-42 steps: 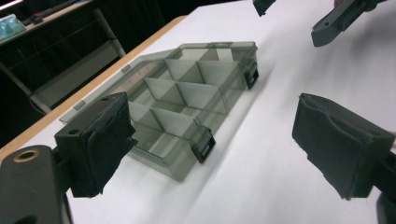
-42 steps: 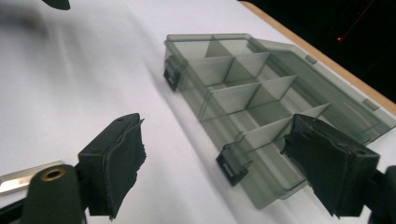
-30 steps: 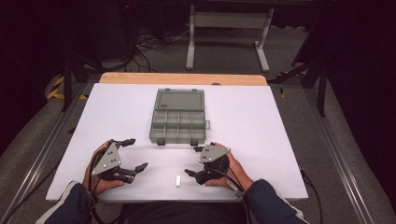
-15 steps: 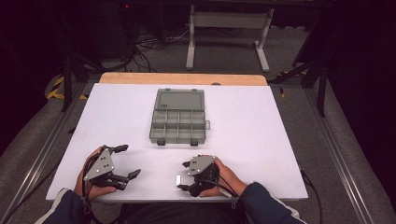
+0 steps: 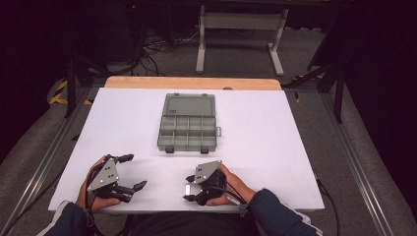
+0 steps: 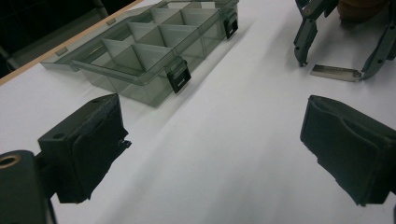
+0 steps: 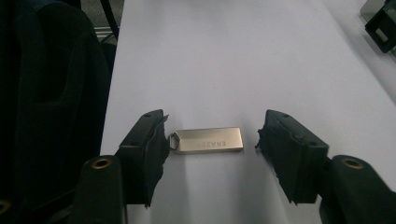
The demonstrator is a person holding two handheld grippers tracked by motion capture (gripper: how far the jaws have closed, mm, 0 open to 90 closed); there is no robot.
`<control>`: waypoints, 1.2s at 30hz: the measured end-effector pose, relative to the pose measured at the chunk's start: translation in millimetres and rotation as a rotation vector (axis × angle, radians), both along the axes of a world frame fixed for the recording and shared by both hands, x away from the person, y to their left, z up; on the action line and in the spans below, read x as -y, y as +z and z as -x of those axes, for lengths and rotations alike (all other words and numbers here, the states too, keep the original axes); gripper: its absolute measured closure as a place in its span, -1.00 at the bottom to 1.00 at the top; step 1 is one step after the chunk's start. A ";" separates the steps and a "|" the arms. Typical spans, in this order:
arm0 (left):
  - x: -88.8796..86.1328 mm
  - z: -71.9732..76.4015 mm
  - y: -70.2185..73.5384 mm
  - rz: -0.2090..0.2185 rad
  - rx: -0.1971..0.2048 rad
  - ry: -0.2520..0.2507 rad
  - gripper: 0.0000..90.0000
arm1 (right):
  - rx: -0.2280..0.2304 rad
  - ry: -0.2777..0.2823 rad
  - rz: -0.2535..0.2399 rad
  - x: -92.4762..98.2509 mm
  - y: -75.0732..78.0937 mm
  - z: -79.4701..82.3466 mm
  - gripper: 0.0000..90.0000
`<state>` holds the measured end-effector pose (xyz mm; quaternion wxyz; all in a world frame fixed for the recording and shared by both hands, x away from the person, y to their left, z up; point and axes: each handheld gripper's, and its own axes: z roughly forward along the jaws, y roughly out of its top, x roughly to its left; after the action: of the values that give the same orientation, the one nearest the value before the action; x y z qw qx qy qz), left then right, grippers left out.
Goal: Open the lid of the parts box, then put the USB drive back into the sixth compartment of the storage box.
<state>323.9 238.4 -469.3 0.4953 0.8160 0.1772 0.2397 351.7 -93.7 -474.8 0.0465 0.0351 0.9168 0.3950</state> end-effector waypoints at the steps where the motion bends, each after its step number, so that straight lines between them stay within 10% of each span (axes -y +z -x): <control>1: 0.0 0.2 -0.1 -0.001 -0.001 0.000 -0.84 | -0.002 0.003 0.000 0.0 0.1 0.0 -0.05; 36: -0.2 1.2 -0.2 -0.001 -0.010 0.004 -0.84 | 0.068 -0.023 -0.030 5.2 9.5 0.1 0.19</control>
<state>322.7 238.6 -469.5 0.4936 0.8171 0.1812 0.2364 351.6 -98.9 -465.3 0.0815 0.0330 0.9083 0.4090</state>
